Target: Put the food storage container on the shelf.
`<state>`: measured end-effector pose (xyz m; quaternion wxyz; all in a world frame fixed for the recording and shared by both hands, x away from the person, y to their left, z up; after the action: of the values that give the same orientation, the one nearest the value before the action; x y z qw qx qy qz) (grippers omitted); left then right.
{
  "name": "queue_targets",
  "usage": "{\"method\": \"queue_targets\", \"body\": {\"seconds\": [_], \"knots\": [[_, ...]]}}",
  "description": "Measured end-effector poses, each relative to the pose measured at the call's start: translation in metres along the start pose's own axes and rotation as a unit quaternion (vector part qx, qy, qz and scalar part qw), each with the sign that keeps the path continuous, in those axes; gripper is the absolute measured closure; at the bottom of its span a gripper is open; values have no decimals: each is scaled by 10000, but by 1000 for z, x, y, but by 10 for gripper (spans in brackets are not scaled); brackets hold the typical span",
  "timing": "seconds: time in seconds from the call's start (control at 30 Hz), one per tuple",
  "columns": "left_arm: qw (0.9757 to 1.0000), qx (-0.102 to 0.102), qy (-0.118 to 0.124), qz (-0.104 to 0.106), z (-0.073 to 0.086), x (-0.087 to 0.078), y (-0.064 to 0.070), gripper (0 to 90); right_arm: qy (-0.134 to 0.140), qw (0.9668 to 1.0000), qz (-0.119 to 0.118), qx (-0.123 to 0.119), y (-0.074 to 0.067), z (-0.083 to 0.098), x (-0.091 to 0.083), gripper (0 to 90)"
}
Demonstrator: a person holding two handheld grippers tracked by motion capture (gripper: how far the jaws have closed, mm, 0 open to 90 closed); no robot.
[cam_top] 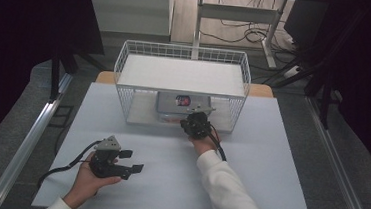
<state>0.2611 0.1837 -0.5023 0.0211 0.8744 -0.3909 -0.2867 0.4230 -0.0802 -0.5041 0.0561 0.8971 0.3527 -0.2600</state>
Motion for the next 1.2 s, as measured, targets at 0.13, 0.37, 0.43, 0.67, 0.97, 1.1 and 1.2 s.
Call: {"method": "queue_targets", "body": {"seconds": [0.13, 0.37, 0.43, 0.67, 0.97, 1.1, 1.2], "knots": [[10000, -5, 37, -17, -1, -2, -1, 286, -91, 9994, -144, -308, -9, 5, -23, 891], [9999, -40, -30, -119, 0, 0, 0, 286, -7, 9975, -369, -610, -7, 20, -88, 891], [9998, -68, -8, -207, 1, 0, 1, 286, 62, 9974, -464, -550, -3, 30, -105, 891], [9991, -72, 31, -421, 2, -4, 3, 286, 0, 9961, -588, -661, 17, 63, -153, 890], [9988, 82, -26, -489, 4, -4, 3, 285, -278, 9978, -373, -467, 32, 95, -192, 873], [9990, 80, 5, -447, 3, -3, 1, 285, -246, 9990, -183, -324, 33, 102, -202, 681], [9990, 99, -1, -433, 3, -2, 1, 285, -94, 9997, 92, -198, 34, 103, -207, 484]]}}
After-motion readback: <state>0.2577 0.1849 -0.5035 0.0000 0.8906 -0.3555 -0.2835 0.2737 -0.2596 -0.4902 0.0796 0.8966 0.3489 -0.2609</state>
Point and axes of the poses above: each handheld gripper's, and its own axes: x roughly forward along the jaws, z roughly out of its underside, y roughly to its right, the point moved 1 cm from there along x, roughly forward along the jaws, and after that the axes turned 9 degrees about y, right-handed, at the moved point
